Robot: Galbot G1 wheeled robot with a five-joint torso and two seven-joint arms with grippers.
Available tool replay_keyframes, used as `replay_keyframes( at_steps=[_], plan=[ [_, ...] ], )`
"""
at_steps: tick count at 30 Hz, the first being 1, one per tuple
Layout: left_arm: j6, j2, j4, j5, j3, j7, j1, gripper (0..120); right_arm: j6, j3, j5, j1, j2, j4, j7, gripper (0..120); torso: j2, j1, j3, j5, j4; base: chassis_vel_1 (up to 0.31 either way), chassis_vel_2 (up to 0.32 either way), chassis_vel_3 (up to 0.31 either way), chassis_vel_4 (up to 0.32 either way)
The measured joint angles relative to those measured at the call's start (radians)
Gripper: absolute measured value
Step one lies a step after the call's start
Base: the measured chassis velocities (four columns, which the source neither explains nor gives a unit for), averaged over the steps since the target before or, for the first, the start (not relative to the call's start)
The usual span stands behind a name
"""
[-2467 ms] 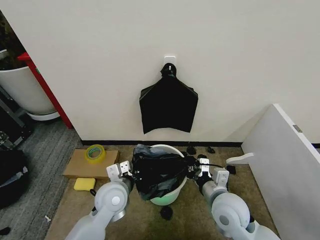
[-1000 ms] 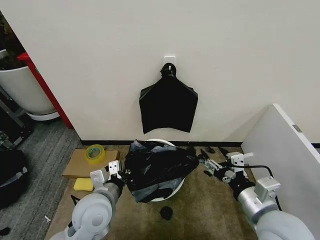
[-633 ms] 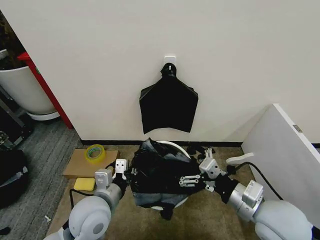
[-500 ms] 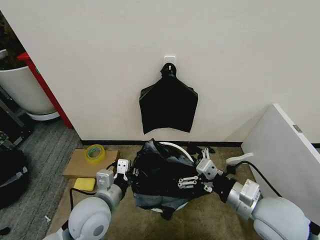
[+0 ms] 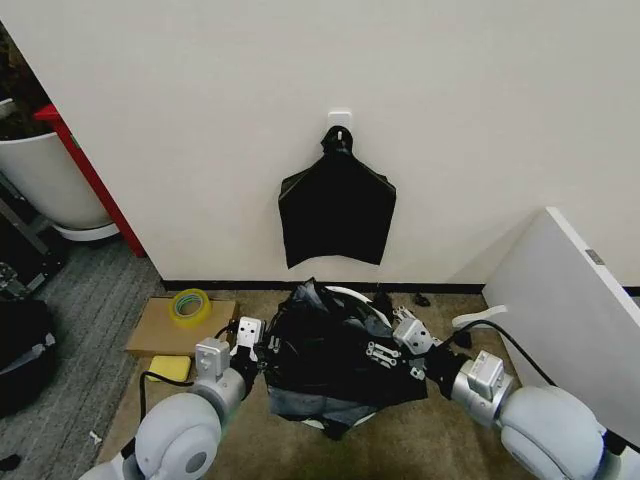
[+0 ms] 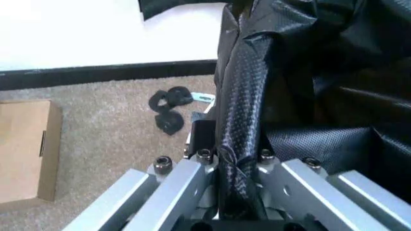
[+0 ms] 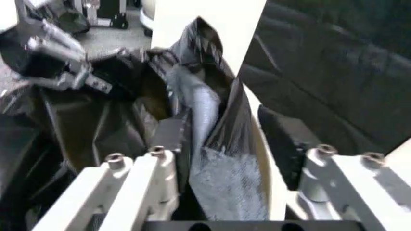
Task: Place the garbage bag over the trash bin.
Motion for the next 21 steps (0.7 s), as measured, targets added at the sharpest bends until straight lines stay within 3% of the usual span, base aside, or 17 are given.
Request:
replay_keyframes(
  at_steps=[4, 9, 16, 21],
  plan=[
    [0.000, 0.002, 0.000, -0.001, 0.000, 0.000, 0.001, 1, 0.026, 0.000, -0.002, -0.006, 0.005, 0.002, 0.000, 26, 0.000, 0.000, 0.000, 0.0000, 0.0000, 0.000, 0.000, 0.000, 0.000],
    [0.000, 0.000, -0.011, -0.002, -0.002, 0.003, 0.001, 1, 0.046, 0.009, -0.003, -0.013, -0.007, -0.001, -0.016, 3, 0.000, 0.000, 0.000, -0.0001, 0.0000, 0.000, 0.000, 0.000, 0.000],
    [-0.008, 0.018, -0.025, 0.017, -0.013, 0.022, 0.006, 1, 0.030, 0.009, 0.098, -0.013, 0.008, 0.012, 0.035, 0, 0.000, 0.000, 0.000, 0.0000, 0.0000, 0.000, 0.000, 0.000, 0.000],
    [-0.067, 0.032, -0.025, 0.075, -0.017, 0.071, 0.010, 1, -0.002, 0.054, 0.273, 0.027, 0.028, 0.034, 0.157, 0, 0.000, 0.000, 0.000, 0.0000, -0.0003, 0.000, 0.000, 0.000, 0.000]
  ],
)
